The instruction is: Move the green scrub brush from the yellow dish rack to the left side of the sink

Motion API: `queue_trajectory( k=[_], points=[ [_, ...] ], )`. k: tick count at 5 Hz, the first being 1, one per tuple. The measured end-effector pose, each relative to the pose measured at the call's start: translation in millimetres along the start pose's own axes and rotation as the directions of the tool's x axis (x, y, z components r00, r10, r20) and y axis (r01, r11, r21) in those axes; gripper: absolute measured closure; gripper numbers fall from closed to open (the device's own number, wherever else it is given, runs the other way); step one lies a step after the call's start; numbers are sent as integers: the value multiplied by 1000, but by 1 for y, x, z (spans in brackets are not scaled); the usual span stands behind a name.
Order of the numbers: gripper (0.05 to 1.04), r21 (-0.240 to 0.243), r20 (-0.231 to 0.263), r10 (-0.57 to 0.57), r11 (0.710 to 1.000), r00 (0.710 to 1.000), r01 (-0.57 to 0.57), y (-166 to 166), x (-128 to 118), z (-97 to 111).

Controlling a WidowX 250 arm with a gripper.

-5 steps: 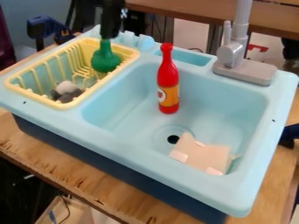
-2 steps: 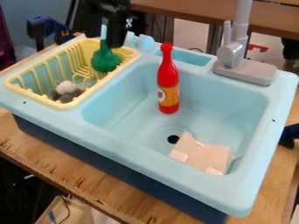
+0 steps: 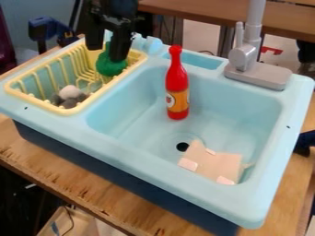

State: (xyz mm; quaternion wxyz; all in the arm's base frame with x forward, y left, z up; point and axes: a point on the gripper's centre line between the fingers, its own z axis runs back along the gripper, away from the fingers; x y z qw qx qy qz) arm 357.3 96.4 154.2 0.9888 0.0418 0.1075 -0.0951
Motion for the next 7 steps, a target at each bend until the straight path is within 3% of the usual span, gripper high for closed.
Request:
queue_trajectory(
  k=[2, 3, 4, 5, 6, 7],
  points=[
    [636, -33, -20, 17, 999, 1000, -18, -5, -2, 1],
    [718, -55, -15, 35, 998, 999, -36, -8, -2, 4],
    [719, -10, 40, 62, 998, 997, -62, -8, -9, 29],
    [719, 95, 152, 56, 993, 987, -71, -26, -30, 76],
    [719, 129, 178, 32, 990, 983, -55, -42, -53, 86],
    [719, 117, 194, -15, 993, 981, -8, -62, -87, 90]
  ],
)
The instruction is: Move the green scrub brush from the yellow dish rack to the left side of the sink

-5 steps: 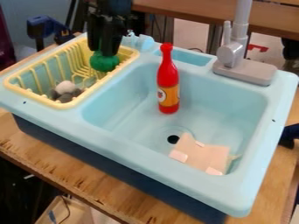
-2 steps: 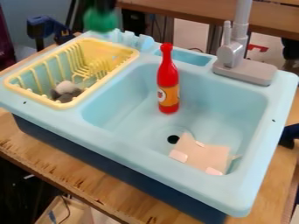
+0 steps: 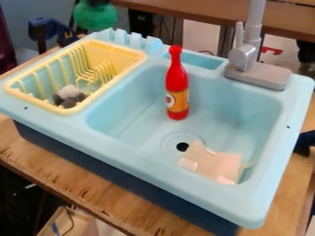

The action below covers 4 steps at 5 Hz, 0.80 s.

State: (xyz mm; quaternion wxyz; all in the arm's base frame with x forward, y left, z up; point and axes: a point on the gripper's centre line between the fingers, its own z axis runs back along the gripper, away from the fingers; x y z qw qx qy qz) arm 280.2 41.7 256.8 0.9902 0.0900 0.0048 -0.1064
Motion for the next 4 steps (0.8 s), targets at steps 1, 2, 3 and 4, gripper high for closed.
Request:
queue_trajectory(
  k=[1, 2, 3, 4],
  points=[
    [719, -60, -14, -89, 994, 996, 88, -29, -11, -2],
    [719, -90, -54, -179, 981, 982, 174, -60, -15, -18],
    [719, -108, -58, -229, 969, 972, 222, -82, -14, -31],
    [719, -110, -79, -216, 972, 973, 207, -90, -8, -57]
  ],
)
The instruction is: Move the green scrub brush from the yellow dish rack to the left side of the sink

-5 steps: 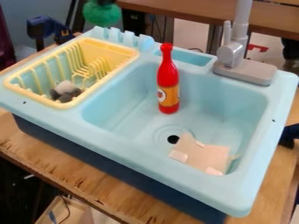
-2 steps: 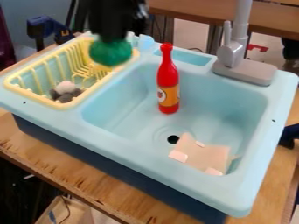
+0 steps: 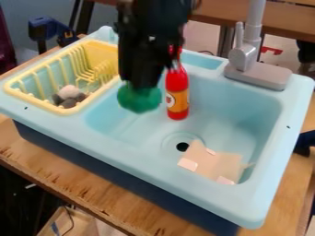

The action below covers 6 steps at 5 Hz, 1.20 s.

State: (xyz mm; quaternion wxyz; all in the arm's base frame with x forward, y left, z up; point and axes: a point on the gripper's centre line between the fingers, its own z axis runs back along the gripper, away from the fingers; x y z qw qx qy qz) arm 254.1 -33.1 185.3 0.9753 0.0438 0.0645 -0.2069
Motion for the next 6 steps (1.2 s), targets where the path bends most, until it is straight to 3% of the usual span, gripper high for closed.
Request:
queue_trajectory(
  k=[1, 2, 3, 5, 6],
  points=[
    [719, -2, -12, 19, 1000, 1000, -19, 3, 16, -20],
    [719, 11, -62, 72, 997, 995, -72, 19, 21, -40],
    [719, 33, -78, 105, 994, 991, -102, 29, 23, -49],
    [719, 24, -124, 108, 994, 986, -106, 30, 20, -80],
    [680, -9, -85, 78, 997, 993, -79, 29, 19, -81]
  ],
)
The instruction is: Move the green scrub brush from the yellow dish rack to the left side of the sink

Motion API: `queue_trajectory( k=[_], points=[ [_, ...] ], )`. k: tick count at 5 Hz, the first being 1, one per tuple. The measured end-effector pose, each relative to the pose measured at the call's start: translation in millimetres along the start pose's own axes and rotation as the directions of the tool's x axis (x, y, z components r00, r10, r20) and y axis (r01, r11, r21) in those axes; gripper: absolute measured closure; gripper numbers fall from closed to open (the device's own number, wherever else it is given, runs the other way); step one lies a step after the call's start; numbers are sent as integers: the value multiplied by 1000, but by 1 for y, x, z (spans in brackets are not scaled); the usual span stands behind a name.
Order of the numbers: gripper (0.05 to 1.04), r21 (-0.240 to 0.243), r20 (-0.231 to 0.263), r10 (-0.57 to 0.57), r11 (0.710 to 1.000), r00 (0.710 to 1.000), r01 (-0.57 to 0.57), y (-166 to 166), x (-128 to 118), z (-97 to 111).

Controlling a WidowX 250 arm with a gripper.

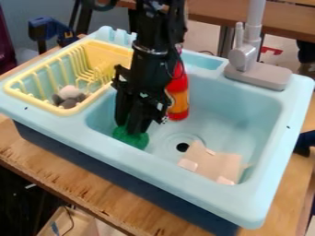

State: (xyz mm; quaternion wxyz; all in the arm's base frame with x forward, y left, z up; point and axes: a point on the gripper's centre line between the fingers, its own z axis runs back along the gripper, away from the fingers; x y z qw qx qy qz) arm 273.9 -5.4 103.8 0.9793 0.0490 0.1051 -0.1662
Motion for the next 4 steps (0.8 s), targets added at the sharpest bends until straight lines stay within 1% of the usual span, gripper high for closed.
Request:
queue_trajectory(
  k=[1, 2, 3, 4],
  points=[
    [381, -10, -21, 1, 1000, 1000, -1, -2, -4, -2],
    [112, -14, -7, 46, 999, 999, -46, -1, -7, 18],
    [79, -2, 104, 107, 994, 989, -108, 1, -15, 62],
    [83, 26, 180, 95, 995, 979, -101, -11, -30, 93]
  ],
)
